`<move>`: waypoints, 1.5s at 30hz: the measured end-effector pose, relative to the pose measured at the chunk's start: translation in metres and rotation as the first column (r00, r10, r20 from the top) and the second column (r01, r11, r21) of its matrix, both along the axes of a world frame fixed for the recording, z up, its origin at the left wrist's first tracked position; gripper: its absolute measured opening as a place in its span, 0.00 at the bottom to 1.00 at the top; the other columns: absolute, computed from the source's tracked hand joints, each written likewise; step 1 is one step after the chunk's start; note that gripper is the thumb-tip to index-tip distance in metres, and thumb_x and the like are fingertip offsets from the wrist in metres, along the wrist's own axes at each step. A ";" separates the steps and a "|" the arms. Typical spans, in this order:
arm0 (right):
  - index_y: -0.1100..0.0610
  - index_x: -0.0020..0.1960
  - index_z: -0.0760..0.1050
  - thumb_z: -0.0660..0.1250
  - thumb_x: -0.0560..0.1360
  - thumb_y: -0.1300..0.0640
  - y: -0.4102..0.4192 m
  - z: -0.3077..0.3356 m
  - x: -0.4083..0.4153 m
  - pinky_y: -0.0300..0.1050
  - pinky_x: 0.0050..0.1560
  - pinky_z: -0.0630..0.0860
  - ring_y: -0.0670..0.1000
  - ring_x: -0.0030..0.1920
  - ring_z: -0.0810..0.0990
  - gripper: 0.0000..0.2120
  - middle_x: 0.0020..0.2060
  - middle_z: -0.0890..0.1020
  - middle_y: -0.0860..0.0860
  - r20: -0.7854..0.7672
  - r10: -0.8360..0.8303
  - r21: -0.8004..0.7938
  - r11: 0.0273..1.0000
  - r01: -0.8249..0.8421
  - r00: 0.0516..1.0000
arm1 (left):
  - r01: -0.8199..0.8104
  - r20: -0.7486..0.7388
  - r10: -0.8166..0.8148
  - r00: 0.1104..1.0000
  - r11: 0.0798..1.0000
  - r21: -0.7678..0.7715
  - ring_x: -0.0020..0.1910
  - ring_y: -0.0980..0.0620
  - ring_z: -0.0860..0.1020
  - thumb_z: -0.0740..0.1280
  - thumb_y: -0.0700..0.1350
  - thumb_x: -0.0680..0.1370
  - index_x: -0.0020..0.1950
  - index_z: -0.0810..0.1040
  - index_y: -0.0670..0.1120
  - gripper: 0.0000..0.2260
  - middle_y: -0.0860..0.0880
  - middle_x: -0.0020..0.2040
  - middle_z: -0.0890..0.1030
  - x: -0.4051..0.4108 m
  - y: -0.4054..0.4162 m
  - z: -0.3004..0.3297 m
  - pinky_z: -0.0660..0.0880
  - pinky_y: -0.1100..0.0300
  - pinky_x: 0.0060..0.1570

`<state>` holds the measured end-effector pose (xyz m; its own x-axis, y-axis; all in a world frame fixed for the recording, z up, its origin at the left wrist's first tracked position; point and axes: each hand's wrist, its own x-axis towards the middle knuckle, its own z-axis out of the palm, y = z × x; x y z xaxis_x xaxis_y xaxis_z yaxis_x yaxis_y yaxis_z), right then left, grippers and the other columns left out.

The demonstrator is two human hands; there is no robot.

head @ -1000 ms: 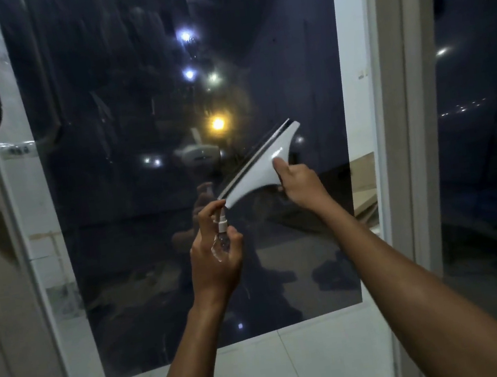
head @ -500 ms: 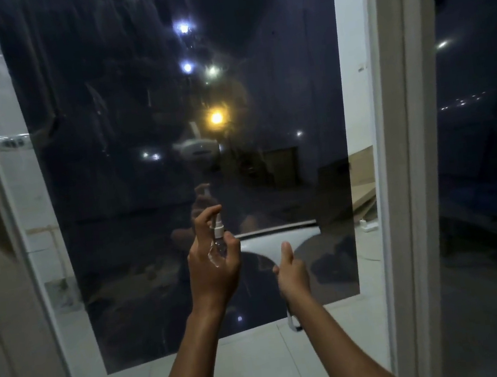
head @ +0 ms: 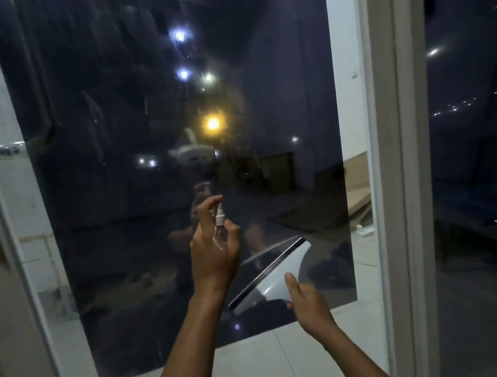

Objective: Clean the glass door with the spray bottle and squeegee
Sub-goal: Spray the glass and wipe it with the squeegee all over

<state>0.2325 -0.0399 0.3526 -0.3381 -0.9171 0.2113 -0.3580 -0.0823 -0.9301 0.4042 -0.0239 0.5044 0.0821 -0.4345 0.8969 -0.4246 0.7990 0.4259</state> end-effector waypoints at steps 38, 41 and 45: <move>0.50 0.34 0.75 0.32 0.71 0.21 -0.034 0.200 -0.115 0.50 0.42 0.78 0.48 0.33 0.78 0.43 0.31 0.78 0.47 -0.806 -0.263 -0.287 0.957 0.039 0.530 | 0.125 0.018 -0.123 0.992 0.985 -0.115 0.34 0.53 0.78 0.62 0.42 0.79 0.68 0.69 0.55 0.18 0.49 0.40 0.78 0.004 -0.009 0.041 0.75 0.60 0.34; 0.50 0.32 0.72 0.36 0.73 0.23 -0.030 0.221 -0.088 0.47 0.37 0.70 0.48 0.32 0.75 0.40 0.30 0.77 0.46 -0.718 -0.282 -0.382 0.924 -0.021 0.637 | 0.116 0.025 -0.114 0.993 0.986 -0.123 0.33 0.52 0.77 0.62 0.44 0.79 0.68 0.68 0.55 0.18 0.49 0.39 0.77 0.008 -0.010 0.046 0.76 0.55 0.34; 0.51 0.33 0.74 0.46 0.80 0.31 -0.035 0.272 -0.044 0.49 0.41 0.68 0.50 0.36 0.75 0.33 0.32 0.77 0.46 -0.550 -0.142 -0.376 0.922 -0.091 0.823 | 0.101 0.028 -0.098 0.995 0.985 -0.141 0.37 0.54 0.79 0.62 0.45 0.79 0.69 0.68 0.55 0.18 0.50 0.43 0.79 0.007 -0.012 0.054 0.78 0.52 0.36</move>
